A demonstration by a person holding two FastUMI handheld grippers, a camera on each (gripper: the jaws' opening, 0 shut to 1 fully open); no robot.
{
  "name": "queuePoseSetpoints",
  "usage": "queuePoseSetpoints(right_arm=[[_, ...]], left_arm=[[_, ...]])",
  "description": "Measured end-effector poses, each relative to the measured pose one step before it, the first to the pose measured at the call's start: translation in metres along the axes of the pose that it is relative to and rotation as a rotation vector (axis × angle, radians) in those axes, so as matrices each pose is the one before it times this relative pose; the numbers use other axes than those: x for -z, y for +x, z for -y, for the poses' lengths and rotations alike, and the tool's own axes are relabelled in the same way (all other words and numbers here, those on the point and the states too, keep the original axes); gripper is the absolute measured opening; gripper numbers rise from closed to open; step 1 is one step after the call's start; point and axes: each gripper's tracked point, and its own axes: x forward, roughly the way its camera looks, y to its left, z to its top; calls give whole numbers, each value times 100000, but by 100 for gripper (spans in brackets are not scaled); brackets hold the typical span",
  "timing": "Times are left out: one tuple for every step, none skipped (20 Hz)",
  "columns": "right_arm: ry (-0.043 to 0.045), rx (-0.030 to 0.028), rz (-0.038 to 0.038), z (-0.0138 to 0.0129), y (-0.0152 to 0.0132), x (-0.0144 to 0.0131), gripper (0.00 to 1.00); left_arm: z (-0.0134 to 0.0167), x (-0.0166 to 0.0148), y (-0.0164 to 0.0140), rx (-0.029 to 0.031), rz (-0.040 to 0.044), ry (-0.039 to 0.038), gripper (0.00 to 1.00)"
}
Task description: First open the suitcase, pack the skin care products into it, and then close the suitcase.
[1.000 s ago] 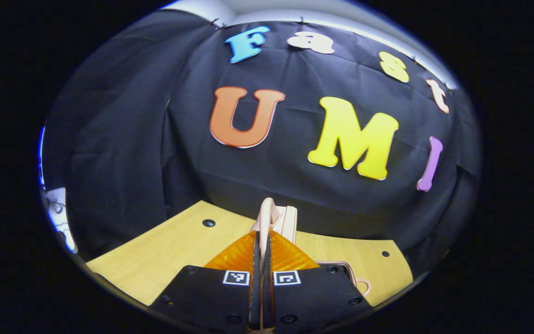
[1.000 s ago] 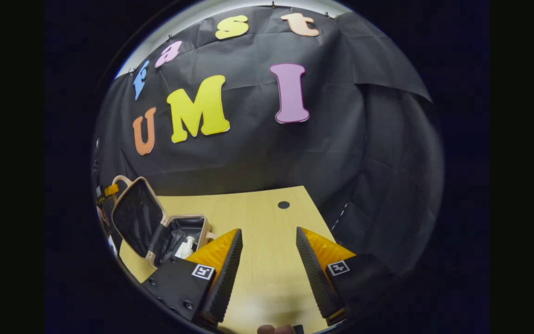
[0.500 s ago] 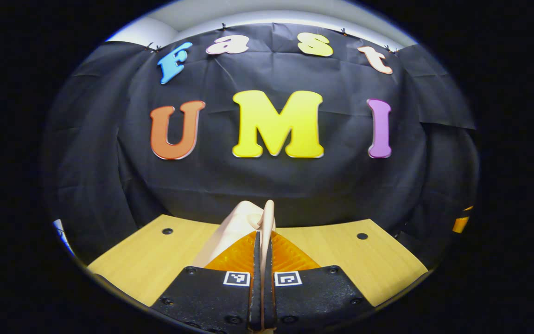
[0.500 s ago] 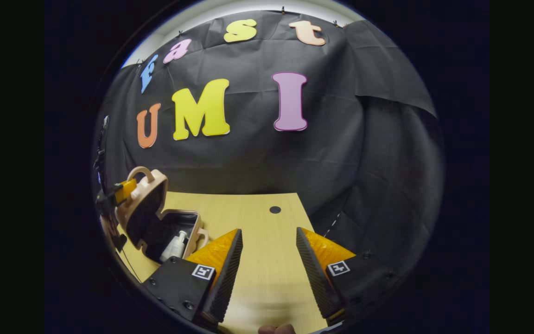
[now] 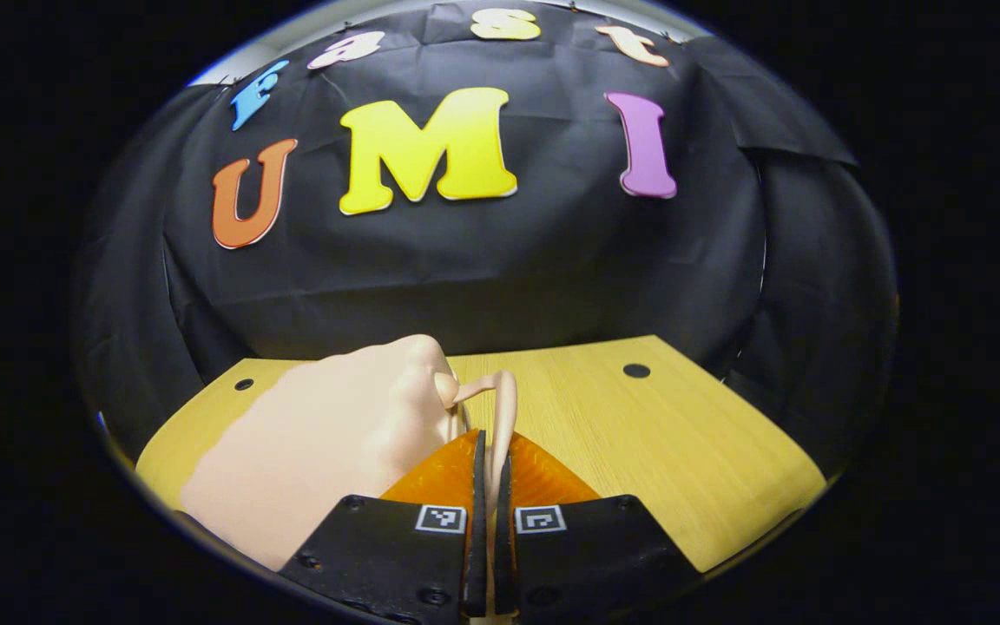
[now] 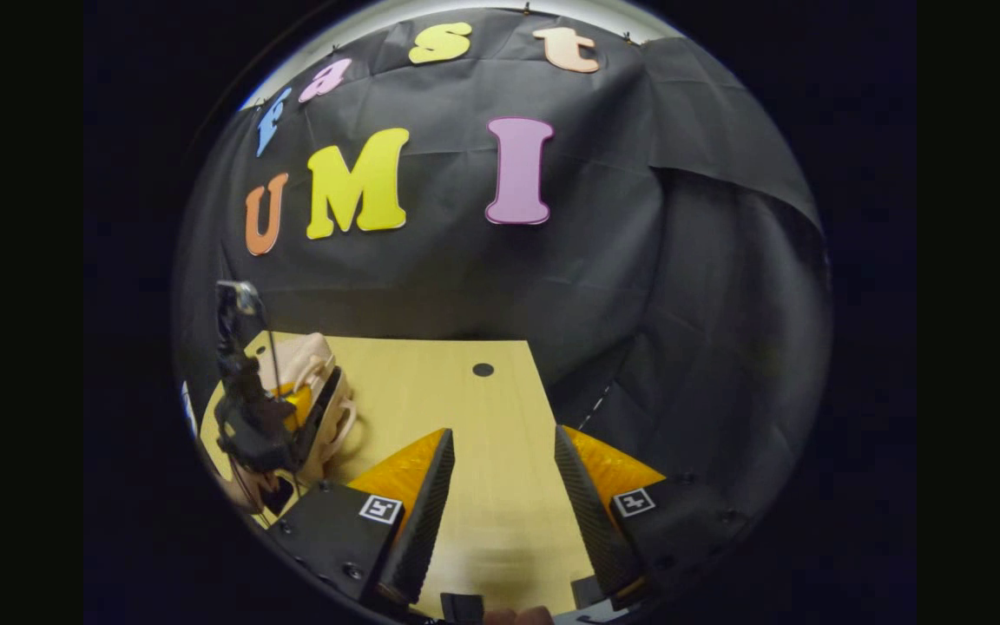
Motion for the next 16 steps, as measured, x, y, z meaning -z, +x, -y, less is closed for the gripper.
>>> queuePoseSetpoints(right_arm=[[27,-58,-945,38,48,90,70],[-255,123,-549,-56,42,66,70],[-289,-15,-130,196,8,-84,70],[-415,29,122,-5,28,63,70],[-401,56,-137,118,120,182,70],[-463,-169,-199,-82,70,49,70],[-361,-255,-153,121,52,135,70],[61,-217,-158,7,7,34,70],[427,-637,146,-173,-67,-31,70],[-160,230,235,206,71,-44,70],[245,-113,810,10,-242,-210,65],[171,-478,1216,-114,-60,-356,69],[-430,-1052,1550,-263,61,-434,69],[-816,-809,2326,50,266,-352,69],[-258,-1017,2833,-281,303,-575,69],[140,-1358,2757,-310,110,-756,68]], left_arm=[[645,1287,590,-403,-2847,2177,7],[768,1276,398,-390,-3021,2043,8],[529,352,-99,-1623,-31,4374,9],[596,-161,87,-939,1472,4193,12],[568,497,363,498,-1335,1808,13],[563,753,273,1117,-3048,202,19],[794,76,23,2610,-1399,1628,24],[339,-231,145,863,584,-174,34],[239,-408,-122,509,1385,-1295,43],[24,-303,-231,225,910,-522,66],[-252,-348,-244,-568,1045,-264,69],[-77,-405,-472,465,838,-1881,79],[-161,-836,-771,629,1645,-4785,81],[116,-1294,-918,2060,1898,-6976,87],[-55,-1801,-1353,1238,2609,-5602,92],[-192,-2642,-1024,425,4452,-3203,98]])
